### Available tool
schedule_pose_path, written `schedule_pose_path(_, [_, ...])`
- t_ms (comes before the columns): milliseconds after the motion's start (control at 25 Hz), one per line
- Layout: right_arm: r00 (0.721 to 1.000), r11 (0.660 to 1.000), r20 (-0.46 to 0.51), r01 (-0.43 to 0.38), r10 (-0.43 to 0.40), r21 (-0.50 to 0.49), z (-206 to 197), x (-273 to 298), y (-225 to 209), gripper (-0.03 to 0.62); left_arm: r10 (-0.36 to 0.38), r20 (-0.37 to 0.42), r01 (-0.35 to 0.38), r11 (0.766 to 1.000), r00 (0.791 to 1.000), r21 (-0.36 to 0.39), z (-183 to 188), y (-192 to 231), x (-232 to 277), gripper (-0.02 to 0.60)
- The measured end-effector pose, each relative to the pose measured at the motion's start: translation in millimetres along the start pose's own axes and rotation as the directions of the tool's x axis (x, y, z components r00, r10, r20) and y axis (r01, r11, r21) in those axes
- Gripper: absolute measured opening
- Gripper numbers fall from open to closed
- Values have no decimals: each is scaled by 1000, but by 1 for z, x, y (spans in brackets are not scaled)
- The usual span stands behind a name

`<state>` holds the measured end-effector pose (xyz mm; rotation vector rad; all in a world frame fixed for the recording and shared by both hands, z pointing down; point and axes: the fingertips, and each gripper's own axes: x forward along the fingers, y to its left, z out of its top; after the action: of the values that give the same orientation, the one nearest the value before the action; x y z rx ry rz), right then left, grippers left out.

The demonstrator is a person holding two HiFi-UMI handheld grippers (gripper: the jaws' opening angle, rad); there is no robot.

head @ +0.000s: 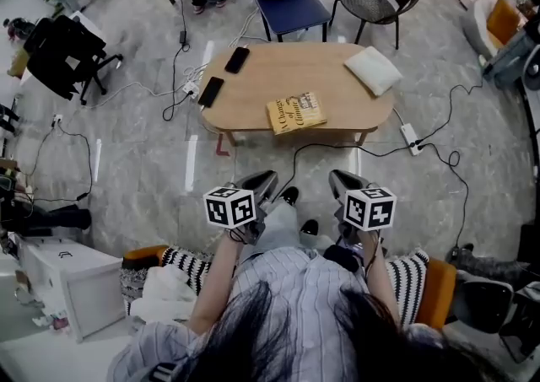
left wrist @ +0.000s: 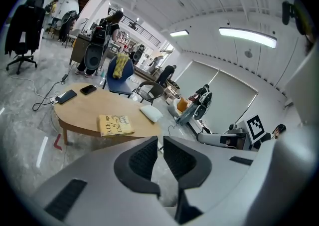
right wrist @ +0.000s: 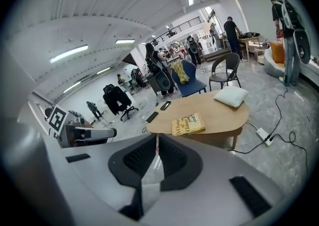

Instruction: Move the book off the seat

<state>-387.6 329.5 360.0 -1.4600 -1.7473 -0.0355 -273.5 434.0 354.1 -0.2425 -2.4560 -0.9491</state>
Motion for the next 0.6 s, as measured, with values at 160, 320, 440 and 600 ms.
schedule_pose_path(160, [1000,1000,9,-2,2,2,-7,-8,2,28,-3,13,3,1000,1000,8,-4,-6,-6,46])
schedule_pose_path(320, [1000,1000,18,6,-6,23,-12,-19,-2,28,-19,12,19,1000,1000,13,-8,-14,-4,46])
schedule_pose_path(440, [1000,1000,27,8,-9,28,-12,-24,-2,28,-32,12,32,999,999,25,-8,-21,-3,46])
schedule_pose_path(600, [1000,1000,27,6,-7,18,-12,-26,0,28,-34,11,33,999,999,41,-10,-26,-4,46])
